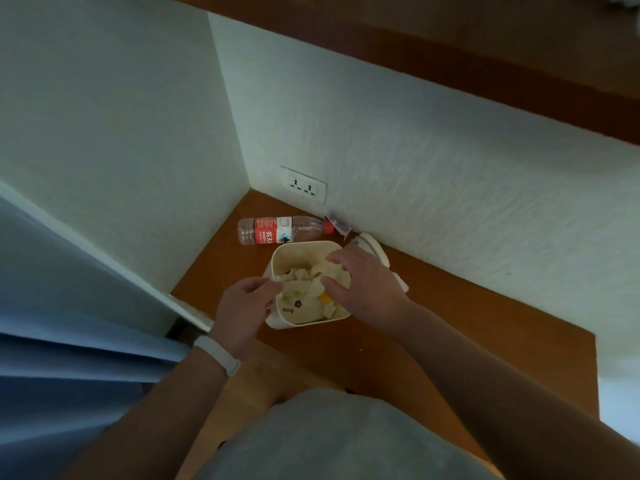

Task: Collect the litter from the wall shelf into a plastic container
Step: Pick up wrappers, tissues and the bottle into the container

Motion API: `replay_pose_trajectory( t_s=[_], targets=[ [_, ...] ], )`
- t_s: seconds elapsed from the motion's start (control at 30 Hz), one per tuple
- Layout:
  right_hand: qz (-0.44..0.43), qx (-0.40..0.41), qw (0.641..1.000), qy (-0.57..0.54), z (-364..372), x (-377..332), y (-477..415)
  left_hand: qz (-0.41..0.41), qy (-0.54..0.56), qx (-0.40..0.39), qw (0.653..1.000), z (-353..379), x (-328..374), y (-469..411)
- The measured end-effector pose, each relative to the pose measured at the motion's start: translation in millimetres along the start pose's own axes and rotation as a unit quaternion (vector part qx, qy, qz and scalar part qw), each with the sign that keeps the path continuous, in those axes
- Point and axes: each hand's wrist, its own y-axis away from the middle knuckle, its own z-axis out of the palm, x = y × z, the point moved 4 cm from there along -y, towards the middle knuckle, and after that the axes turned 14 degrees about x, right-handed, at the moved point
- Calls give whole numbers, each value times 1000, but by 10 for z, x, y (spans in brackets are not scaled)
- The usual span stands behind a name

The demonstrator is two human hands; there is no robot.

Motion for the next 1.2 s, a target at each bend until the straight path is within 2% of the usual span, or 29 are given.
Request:
replay_pose_trajectory(
  t_s=[0.1,0.23,0.4,0.53,0.77,0.93,1.2],
  targets=[
    [18,11,1000,-9,25,92,4,-3,6,8,1000,-114,-29,-94],
    [93,23,995,5,129,330,-42,-2,22,27,999,-243,-46,-208],
    [155,-74,982,83,590,764,0,-19,43,53,997,-330,-74,-273],
    [150,-119,974,123,894,912,-27,-34,47,66,996,-367,-94,-311],
    [151,-128,968,152,1242,966,-271,-47,62,78,994,-378,-21,-345],
    [170,-132,963,164,1354,978,-441,-35,62,85,994,-393,46,-365],
    [150,-172,956,185,1349,959,-461,-37,61,90,993,-433,58,-389]
  ],
)
